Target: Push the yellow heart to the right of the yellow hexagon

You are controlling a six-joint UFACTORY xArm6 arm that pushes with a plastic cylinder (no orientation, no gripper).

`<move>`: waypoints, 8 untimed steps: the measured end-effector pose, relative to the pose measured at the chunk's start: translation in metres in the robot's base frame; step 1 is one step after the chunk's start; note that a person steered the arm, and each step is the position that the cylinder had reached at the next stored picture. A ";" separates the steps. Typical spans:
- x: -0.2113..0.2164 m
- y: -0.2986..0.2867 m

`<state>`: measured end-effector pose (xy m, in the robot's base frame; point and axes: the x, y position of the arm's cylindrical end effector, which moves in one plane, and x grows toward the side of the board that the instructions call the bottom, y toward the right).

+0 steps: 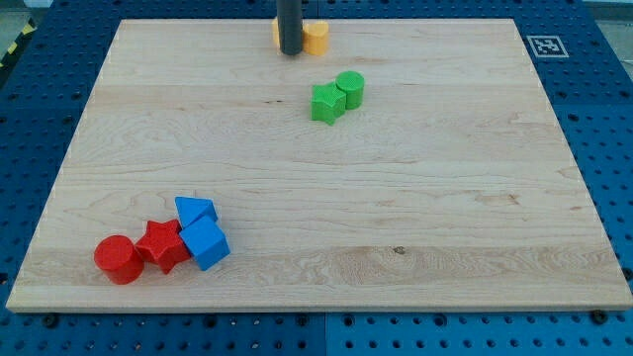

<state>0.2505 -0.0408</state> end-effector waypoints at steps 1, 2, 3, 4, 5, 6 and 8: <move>0.002 0.000; 0.043 0.019; 0.046 0.052; 0.046 0.059; 0.038 0.059; 0.027 0.057; 0.000 0.051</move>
<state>0.2506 0.0104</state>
